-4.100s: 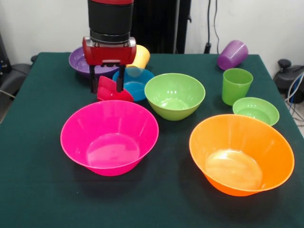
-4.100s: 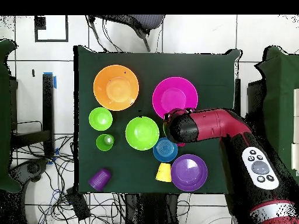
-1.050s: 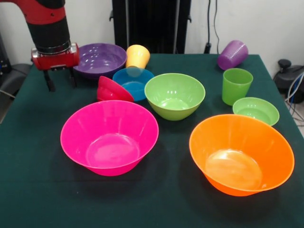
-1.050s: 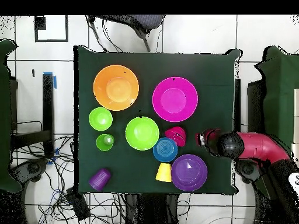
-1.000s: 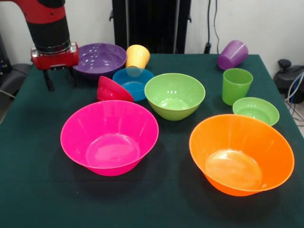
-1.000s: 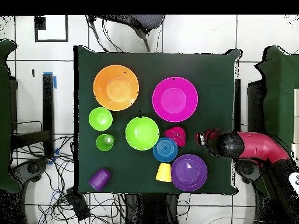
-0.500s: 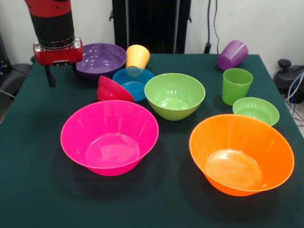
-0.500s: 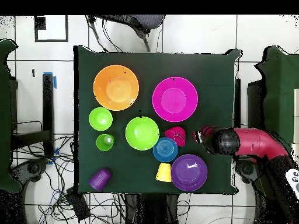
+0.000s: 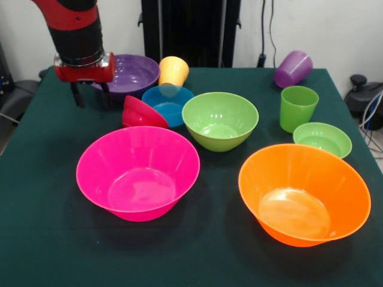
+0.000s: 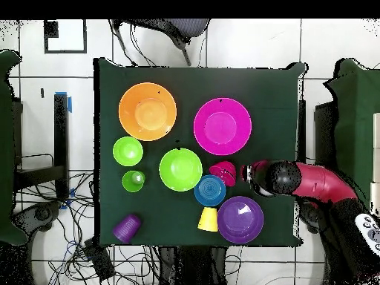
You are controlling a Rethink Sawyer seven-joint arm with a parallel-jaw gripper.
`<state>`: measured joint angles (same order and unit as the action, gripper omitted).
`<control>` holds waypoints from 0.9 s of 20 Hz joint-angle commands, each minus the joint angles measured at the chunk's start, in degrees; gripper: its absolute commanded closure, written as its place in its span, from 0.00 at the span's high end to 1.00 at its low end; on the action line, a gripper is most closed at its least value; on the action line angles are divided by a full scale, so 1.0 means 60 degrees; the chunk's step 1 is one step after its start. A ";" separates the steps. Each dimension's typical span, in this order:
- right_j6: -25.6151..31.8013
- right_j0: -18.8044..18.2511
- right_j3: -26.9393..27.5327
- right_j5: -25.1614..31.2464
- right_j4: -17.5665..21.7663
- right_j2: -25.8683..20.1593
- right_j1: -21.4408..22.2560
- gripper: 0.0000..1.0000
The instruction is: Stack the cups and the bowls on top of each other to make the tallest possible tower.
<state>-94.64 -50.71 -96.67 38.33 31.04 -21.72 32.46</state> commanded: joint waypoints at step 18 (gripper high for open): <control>-0.5475 0.0550 0.1814 -0.3069 -0.2850 0.1380 -0.1583 1.00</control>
<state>-120.01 -49.74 -89.70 21.82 15.93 -14.17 25.69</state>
